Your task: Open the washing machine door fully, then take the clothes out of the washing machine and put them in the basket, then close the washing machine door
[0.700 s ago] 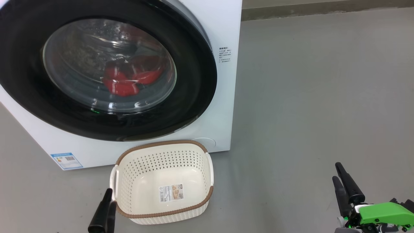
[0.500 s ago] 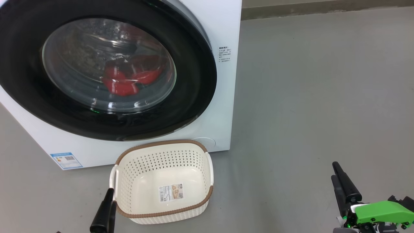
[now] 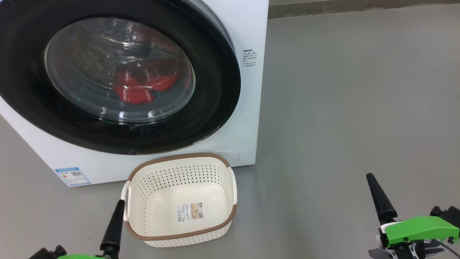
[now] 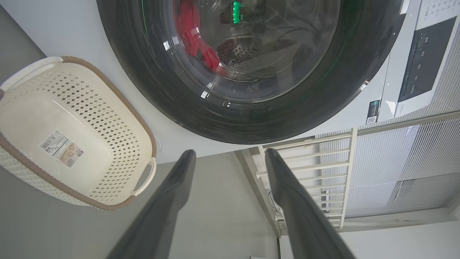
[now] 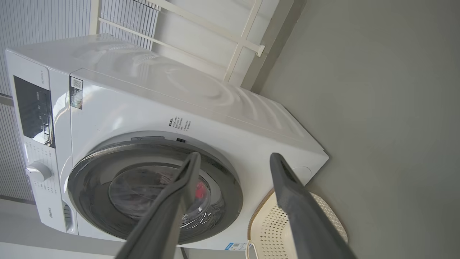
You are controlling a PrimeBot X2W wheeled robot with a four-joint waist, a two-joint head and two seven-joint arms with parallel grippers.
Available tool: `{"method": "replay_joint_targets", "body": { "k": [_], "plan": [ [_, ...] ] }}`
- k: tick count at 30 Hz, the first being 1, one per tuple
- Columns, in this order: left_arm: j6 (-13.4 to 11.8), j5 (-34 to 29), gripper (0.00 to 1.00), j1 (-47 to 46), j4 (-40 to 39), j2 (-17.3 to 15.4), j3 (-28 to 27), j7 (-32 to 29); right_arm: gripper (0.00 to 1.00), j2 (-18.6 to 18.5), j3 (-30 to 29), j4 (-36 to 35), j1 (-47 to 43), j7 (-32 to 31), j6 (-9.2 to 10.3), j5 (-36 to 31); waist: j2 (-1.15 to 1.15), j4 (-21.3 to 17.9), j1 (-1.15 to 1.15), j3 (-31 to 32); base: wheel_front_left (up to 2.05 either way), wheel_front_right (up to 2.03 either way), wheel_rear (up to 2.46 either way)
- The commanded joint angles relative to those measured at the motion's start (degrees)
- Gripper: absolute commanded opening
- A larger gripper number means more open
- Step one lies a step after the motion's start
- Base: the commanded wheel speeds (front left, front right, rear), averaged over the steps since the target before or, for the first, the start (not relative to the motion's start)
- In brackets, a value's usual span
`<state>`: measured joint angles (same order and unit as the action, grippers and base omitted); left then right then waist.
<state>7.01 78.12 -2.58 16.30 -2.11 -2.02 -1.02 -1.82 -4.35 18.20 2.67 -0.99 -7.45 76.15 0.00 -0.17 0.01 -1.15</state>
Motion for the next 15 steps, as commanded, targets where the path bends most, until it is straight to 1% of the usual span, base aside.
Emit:
{"method": "replay_joint_targets", "body": {
  "k": [1, 7, 15],
  "plan": [
    [0.1, -1.9, 1.0, -2.4, -1.9, -0.9, -0.6, 0.7, 1.0, -0.9, 0.7, -1.9, 2.9, 0.6, -0.02, -2.7, 0.0, 0.0, -0.01, 0.0, 0.0, 0.0, 0.0],
    [0.2, -5.2, 1.0, -2.7, -2.1, -1.2, -0.3, 1.5, 1.0, -1.0, 1.1, -2.5, 3.2, 1.5, -0.02, -8.0, 0.0, -0.1, -0.01, -0.2, 0.0, 0.0, 0.0],
    [0.2, -11.8, 1.0, -3.3, -2.3, -1.5, -0.1, 2.9, 1.0, -0.8, 1.7, -3.6, 3.5, 2.8, -0.02, -15.2, 0.0, -0.1, -0.01, -0.4, 0.0, 0.0, 0.0]
  ]
}}
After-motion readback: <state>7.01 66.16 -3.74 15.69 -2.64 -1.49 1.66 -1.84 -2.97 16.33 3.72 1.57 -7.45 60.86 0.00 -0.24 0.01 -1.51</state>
